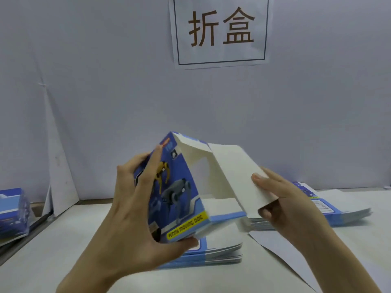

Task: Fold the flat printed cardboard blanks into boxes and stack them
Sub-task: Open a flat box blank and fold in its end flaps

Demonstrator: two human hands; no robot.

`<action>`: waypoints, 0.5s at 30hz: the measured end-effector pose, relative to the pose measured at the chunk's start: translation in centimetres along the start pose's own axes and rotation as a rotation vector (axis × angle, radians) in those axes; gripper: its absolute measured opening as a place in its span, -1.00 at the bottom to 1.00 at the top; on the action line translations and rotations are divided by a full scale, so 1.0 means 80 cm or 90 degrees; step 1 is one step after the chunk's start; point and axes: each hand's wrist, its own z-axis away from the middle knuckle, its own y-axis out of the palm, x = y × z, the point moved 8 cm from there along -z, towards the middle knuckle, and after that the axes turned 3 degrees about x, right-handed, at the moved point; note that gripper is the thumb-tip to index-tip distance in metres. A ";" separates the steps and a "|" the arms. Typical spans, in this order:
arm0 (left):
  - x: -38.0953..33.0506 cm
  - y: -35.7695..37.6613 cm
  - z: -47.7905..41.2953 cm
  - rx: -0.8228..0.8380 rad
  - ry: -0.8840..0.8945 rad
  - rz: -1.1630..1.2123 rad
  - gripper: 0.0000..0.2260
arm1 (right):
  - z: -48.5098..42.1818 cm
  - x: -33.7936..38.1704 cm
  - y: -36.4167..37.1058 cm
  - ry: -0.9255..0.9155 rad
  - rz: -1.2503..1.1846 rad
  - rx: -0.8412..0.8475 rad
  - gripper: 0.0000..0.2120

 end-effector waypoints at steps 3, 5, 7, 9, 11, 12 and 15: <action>0.010 0.015 0.019 0.022 0.086 -0.094 0.03 | 0.006 0.025 -0.015 -0.121 0.065 -0.063 -0.75; 0.014 0.022 0.019 0.023 0.066 -0.101 0.03 | 0.011 0.036 -0.018 -0.186 0.100 -0.099 -0.69; 0.015 0.030 0.018 0.033 0.055 -0.082 0.05 | 0.017 0.042 -0.016 -0.237 0.154 -0.139 -0.64; 0.018 0.039 0.020 0.066 0.052 -0.079 0.07 | 0.020 0.046 -0.014 -0.264 0.190 -0.159 -0.65; 0.016 0.049 0.021 0.101 0.065 -0.099 0.08 | 0.022 0.050 -0.012 -0.277 0.173 -0.154 -0.69; 0.015 0.052 0.021 0.111 0.076 -0.109 0.08 | 0.022 0.053 -0.010 -0.279 0.159 -0.136 -0.74; 0.006 0.053 0.022 0.095 0.111 -0.155 0.05 | 0.017 0.052 0.000 -0.226 0.112 -0.050 -0.75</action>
